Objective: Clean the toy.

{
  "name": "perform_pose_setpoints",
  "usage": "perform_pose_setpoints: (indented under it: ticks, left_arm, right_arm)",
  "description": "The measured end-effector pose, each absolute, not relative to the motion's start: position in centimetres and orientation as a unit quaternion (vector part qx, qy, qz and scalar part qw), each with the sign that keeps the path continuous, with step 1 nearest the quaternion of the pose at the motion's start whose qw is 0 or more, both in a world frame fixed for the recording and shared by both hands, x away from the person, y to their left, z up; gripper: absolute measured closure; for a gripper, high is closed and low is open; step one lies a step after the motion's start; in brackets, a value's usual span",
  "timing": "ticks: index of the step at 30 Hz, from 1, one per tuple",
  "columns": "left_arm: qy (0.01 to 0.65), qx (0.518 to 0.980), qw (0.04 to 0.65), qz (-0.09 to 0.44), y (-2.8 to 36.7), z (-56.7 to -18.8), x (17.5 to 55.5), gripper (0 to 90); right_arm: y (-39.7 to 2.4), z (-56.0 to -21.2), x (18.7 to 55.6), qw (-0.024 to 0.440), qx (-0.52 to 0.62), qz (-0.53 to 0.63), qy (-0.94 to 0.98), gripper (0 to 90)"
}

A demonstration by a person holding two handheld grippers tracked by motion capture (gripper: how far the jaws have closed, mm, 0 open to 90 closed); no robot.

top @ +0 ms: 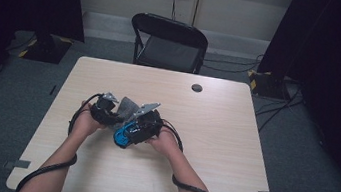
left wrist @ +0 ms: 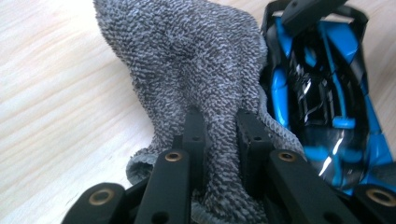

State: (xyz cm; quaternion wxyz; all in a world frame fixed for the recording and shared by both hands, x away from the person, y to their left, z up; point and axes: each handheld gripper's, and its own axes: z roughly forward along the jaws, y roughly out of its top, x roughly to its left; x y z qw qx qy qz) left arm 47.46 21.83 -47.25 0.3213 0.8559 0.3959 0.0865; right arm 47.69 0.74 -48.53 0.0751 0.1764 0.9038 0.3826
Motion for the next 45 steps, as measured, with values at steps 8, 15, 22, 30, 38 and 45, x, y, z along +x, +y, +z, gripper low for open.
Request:
perform_pose_setpoints:
  ticks: [8, 15, 22, 30, 38, 45]
  left_arm:
    - [0.397, 0.855, 0.322, 0.086, 22.8, -47.3, 46.3, 76.5]
    - [0.407, 0.849, 0.326, 0.084, 24.0, -47.4, 45.1, 76.4]
    - [0.408, 0.847, 0.331, 0.086, 25.0, -47.5, 43.3, 76.3]
    - [0.42, 0.84, 0.333, 0.081, 26.2, -47.5, 41.9, 76.3]
    - [0.437, 0.828, 0.344, 0.068, 27.8, -47.6, 40.5, 76.3]
    - [0.45, 0.821, 0.344, 0.072, 29.4, -46.9, 40.0, 76.0]
  right_arm:
    - [0.8, -48.5, 47.7, 0.076, 0.176, 0.382, 0.904, 3.9]
    - [0.8, -48.5, 47.7, 0.076, 0.177, 0.382, 0.904, 4.0]
    - [0.8, -48.5, 47.7, 0.075, 0.176, 0.382, 0.904, 4.0]
    - [0.8, -48.5, 47.7, 0.075, 0.176, 0.381, 0.905, 3.9]
    - [0.8, -48.5, 47.6, 0.076, 0.177, 0.381, 0.904, 4.0]
    - [0.8, -48.5, 47.6, 0.077, 0.177, 0.381, 0.904, 3.9]
